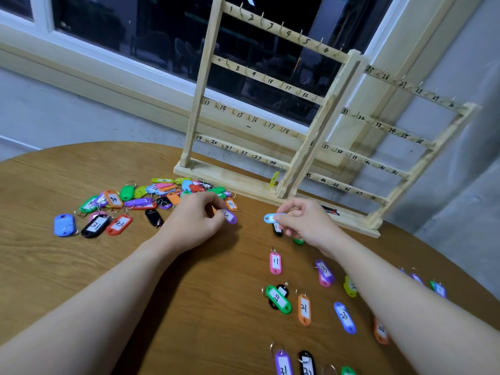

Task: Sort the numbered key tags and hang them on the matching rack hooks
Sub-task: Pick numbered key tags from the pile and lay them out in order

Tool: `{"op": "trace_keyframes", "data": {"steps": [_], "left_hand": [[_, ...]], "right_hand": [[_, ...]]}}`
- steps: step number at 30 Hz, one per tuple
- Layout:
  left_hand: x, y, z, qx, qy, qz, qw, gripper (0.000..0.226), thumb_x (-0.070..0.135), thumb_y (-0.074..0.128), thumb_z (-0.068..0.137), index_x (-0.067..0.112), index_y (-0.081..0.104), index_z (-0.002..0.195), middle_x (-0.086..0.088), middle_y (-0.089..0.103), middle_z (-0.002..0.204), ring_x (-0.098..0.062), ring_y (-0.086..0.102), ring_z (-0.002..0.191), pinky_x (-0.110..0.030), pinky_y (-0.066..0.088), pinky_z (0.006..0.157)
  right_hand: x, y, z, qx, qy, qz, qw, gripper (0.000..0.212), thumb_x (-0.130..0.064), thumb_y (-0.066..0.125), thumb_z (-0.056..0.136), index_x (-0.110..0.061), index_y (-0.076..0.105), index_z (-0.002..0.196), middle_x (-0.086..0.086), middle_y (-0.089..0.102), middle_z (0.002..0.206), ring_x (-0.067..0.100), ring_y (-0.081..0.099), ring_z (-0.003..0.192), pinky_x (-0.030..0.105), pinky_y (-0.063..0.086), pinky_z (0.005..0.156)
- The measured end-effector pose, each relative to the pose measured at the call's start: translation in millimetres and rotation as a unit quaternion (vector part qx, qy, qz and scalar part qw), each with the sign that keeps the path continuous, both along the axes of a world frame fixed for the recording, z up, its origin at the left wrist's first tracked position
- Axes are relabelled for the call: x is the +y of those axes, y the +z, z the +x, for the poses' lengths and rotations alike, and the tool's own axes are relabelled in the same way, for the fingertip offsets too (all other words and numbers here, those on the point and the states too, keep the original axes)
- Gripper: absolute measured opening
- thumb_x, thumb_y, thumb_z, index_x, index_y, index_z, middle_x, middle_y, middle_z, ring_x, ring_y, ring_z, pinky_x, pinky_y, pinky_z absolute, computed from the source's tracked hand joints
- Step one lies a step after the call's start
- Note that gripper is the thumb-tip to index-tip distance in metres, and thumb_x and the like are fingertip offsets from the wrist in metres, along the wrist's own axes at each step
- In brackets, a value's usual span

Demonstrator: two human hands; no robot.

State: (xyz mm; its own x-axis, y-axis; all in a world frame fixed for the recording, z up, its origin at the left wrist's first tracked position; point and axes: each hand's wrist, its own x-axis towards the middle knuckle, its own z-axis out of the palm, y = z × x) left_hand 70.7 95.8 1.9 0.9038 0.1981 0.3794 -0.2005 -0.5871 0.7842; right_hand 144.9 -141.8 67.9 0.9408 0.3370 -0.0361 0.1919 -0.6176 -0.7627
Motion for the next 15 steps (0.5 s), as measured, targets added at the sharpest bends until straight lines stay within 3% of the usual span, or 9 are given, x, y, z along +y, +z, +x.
{"op": "trace_keyframes", "data": {"steps": [3,6,9,13,15], "left_hand": [[-7,2,-5,-0.018,-0.010,0.023,1.000,0.007,0.023,0.070,0.091,0.030,0.069,0.088,0.013,0.067,0.081,0.001,0.061,0.077,-0.015,0.045,0.063],[-20,4,-8,-0.026,-0.014,0.027,0.999,0.014,0.014,0.070,0.091,0.027,0.067,0.092,0.013,0.068,0.086,0.000,0.062,0.082,-0.023,0.053,0.075],[-35,9,-13,-0.035,-0.018,-0.004,0.999,0.023,0.011,0.072,0.090,0.029,0.066,0.103,0.013,0.068,0.091,0.004,0.063,0.085,-0.021,0.053,0.078],[-62,16,-14,-0.035,-0.041,-0.005,0.999,0.016,0.011,0.073,0.089,0.026,0.068,0.091,0.009,0.069,0.081,0.002,0.063,0.078,-0.015,0.047,0.067],[-79,22,-8,-0.041,-0.060,-0.011,0.997,0.018,0.007,0.075,0.086,0.024,0.070,0.087,0.007,0.070,0.076,-0.002,0.065,0.073,-0.016,0.049,0.065]], "right_hand": [[-25,9,-10,-0.028,-0.017,-0.004,0.999,0.008,-0.014,0.071,0.095,-0.015,0.074,0.102,0.004,0.068,0.068,0.004,0.054,0.048,0.016,0.039,0.044],[-59,17,-11,-0.041,-0.069,0.020,0.997,0.014,-0.011,0.065,0.099,-0.014,0.078,0.104,0.004,0.059,0.062,0.003,0.045,0.039,0.015,0.035,0.039],[-98,27,-9,-0.066,-0.108,0.015,0.992,0.024,-0.010,0.060,0.101,-0.023,0.079,0.099,0.002,0.059,0.065,0.008,0.048,0.052,0.017,0.039,0.048],[-152,38,-13,-0.100,-0.158,-0.015,0.982,0.029,-0.006,0.065,0.092,-0.030,0.078,0.101,-0.010,0.067,0.081,0.013,0.054,0.067,0.024,0.043,0.063],[-176,39,-16,-0.097,-0.175,0.013,0.980,0.026,-0.003,0.072,0.087,-0.024,0.076,0.101,0.000,0.073,0.091,0.015,0.059,0.074,0.029,0.046,0.071]]}}
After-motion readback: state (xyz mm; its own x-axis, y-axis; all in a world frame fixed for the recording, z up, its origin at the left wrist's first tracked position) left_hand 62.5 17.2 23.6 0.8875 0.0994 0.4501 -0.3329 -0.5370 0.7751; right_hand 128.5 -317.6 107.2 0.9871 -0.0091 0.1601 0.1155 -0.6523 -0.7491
